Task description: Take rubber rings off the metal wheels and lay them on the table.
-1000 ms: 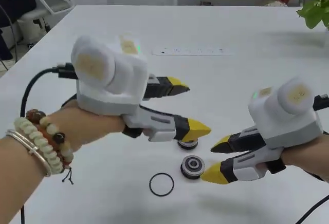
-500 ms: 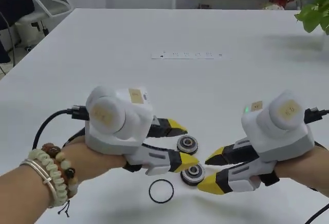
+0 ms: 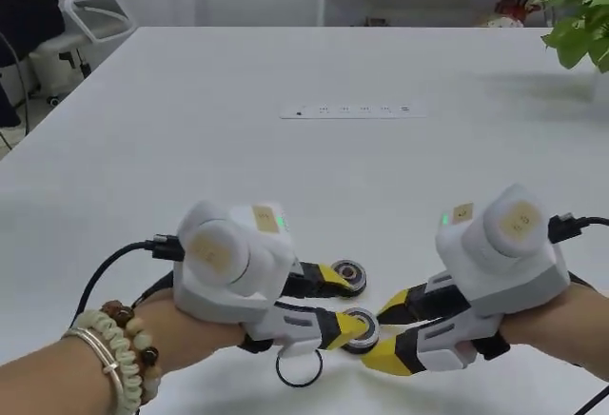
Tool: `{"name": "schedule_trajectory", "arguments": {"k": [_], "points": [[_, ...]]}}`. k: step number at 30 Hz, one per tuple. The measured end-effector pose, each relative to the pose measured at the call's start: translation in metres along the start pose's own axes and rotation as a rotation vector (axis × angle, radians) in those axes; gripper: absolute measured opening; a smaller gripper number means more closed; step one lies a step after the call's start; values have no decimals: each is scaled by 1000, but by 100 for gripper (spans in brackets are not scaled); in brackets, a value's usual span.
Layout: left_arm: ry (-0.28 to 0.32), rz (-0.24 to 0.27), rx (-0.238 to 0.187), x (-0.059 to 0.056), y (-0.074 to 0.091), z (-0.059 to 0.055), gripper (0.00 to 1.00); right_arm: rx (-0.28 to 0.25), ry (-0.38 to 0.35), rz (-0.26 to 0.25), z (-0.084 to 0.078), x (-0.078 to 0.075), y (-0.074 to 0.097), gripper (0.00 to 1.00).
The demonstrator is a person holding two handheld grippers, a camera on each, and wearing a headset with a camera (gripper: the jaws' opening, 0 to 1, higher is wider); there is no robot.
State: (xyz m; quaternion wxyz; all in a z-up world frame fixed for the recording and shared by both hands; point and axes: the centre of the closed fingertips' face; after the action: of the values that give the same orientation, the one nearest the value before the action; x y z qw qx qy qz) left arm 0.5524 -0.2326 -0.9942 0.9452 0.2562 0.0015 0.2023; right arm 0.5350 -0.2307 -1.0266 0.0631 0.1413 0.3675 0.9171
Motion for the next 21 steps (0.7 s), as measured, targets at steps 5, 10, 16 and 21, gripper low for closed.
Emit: {"name": "schedule_trajectory", "arguments": {"k": [5,10,16,21], "points": [[39,-18,24,-5,-6,-6,23,3,7,-2,0,0,-1,28],[33,-19,31,-7,-6,-9,20,8,16,-6,0,-1,-1,27],[25,-12,34,-6,-6,-11,15,8,21,-10,0,-2,-1,26],[21,-8,28,-5,-6,-11,15,1,27,-23,1,-5,0,25]]}}
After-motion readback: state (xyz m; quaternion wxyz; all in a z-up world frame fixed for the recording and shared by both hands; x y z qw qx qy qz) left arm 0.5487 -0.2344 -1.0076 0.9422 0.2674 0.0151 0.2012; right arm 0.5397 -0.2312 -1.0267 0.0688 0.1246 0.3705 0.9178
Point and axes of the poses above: the centre of the closed fingertips' face, and the gripper's own axes: y roughly backward along the fingers, x roughly to its left, z roughly out of its top, and after that the axes turned 6 degrees about z, right-handed
